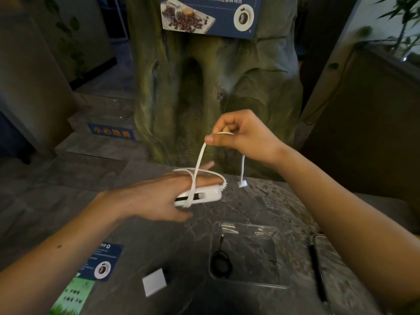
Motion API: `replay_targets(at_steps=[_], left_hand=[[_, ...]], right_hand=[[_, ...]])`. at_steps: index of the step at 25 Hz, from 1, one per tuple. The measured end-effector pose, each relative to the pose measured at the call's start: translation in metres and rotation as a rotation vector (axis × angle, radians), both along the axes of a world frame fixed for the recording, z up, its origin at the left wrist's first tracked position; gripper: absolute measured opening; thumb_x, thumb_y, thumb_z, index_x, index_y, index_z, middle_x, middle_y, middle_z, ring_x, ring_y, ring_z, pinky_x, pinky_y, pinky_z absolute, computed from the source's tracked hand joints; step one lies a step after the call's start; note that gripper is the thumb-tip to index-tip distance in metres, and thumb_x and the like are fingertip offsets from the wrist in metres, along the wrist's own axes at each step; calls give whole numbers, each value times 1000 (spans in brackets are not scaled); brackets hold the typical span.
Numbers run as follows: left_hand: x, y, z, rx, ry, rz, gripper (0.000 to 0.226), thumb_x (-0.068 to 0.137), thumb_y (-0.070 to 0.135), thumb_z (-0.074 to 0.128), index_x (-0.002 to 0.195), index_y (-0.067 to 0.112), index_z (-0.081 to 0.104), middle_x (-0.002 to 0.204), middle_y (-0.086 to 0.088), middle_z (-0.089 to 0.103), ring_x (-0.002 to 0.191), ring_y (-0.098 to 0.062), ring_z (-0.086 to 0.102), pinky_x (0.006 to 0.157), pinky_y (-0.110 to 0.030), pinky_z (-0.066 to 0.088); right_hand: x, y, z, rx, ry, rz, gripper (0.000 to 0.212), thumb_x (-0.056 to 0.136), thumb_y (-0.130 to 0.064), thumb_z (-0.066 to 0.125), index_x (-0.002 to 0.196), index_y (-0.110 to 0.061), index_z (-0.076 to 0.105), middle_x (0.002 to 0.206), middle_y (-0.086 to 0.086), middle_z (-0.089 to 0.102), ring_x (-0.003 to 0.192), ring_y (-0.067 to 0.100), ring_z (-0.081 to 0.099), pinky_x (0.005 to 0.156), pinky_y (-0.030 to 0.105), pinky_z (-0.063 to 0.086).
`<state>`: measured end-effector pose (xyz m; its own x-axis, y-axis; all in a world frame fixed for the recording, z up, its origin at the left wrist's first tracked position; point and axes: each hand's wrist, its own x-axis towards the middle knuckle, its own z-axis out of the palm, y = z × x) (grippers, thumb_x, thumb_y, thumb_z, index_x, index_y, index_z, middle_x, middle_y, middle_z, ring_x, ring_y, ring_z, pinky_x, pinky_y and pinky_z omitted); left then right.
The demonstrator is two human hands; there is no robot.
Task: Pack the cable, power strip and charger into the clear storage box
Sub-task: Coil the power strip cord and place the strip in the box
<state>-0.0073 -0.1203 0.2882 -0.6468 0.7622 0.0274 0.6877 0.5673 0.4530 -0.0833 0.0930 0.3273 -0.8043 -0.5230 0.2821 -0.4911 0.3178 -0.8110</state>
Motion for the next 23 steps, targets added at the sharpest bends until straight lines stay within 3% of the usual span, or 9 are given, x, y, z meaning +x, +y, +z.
replay_targets(at_steps=[2, 4, 6, 8, 11, 14, 18, 22, 23], left_hand=[[11, 13, 12, 94, -79, -37, 85, 77, 11, 75, 146, 30, 29, 152, 24, 19, 140, 13, 10, 111, -7, 12], [20, 21, 19, 201, -142, -37, 86, 78, 14, 76, 146, 29, 27, 155, 21, 19, 142, 7, 16, 113, -11, 16], [25, 26, 24, 334, -188, -15, 88, 76, 14, 78, 146, 29, 27, 152, 24, 27, 138, 6, 27, 110, -14, 26], [27, 30, 27, 465, -185, 25, 90, 74, 11, 79, 145, 30, 26, 151, 25, 29, 136, 5, 32, 105, -11, 30], [23, 36, 22, 642, -110, 105, 94, 73, 12, 81, 148, 14, 23, 158, 7, 20, 142, -4, 26, 110, -15, 26], [14, 31, 16, 799, -58, 220, 90, 70, 20, 75, 145, 3, 29, 144, -7, 43, 120, -6, 50, 98, -15, 38], [5, 34, 6, 1012, -157, 349, 87, 63, 21, 76, 140, 14, 36, 120, -8, 55, 96, -4, 53, 79, -18, 44], [-11, 30, -2, 973, -72, 505, 95, 67, 20, 78, 147, 23, 28, 148, -3, 40, 132, -13, 42, 105, -35, 42], [-16, 27, -3, 905, -33, 532, 97, 68, 18, 80, 148, 25, 25, 155, -2, 30, 139, -12, 33, 109, -29, 39]], right_hand=[[-4, 5, -5, -89, -70, -4, 23, 82, -26, 74, 79, -4, 66, 73, 40, 57, 61, 36, 50, 69, 24, 49], [-2, 7, -13, -140, -135, 8, 16, 88, -16, 68, 81, -2, 64, 68, 32, 54, 61, 29, 44, 60, 16, 45], [1, 10, -25, -150, -190, 38, 12, 90, -10, 64, 82, -2, 63, 70, 25, 54, 63, 28, 45, 57, 21, 43], [7, 11, -41, -157, -239, 59, 16, 87, -4, 62, 76, -15, 66, 71, 18, 57, 65, 28, 50, 58, 27, 44], [20, 11, -63, -149, -315, -19, 22, 87, -16, 62, 66, -22, 66, 54, 0, 51, 50, 16, 43, 49, 24, 36], [30, 12, -78, -114, -329, -62, 35, 94, -35, 53, 68, -14, 60, 49, -6, 41, 42, 5, 33, 43, 16, 30], [41, 12, -83, -55, -314, -59, 36, 98, -31, 49, 67, -17, 60, 52, 7, 35, 45, 14, 30, 44, 20, 27], [47, 15, -84, 48, -234, -26, 36, 99, -30, 50, 73, -7, 61, 52, -1, 39, 47, 9, 34, 47, 20, 31], [48, 18, -84, 70, -220, -24, 36, 99, -30, 50, 74, -6, 61, 52, -4, 40, 46, 7, 34, 47, 19, 31]])
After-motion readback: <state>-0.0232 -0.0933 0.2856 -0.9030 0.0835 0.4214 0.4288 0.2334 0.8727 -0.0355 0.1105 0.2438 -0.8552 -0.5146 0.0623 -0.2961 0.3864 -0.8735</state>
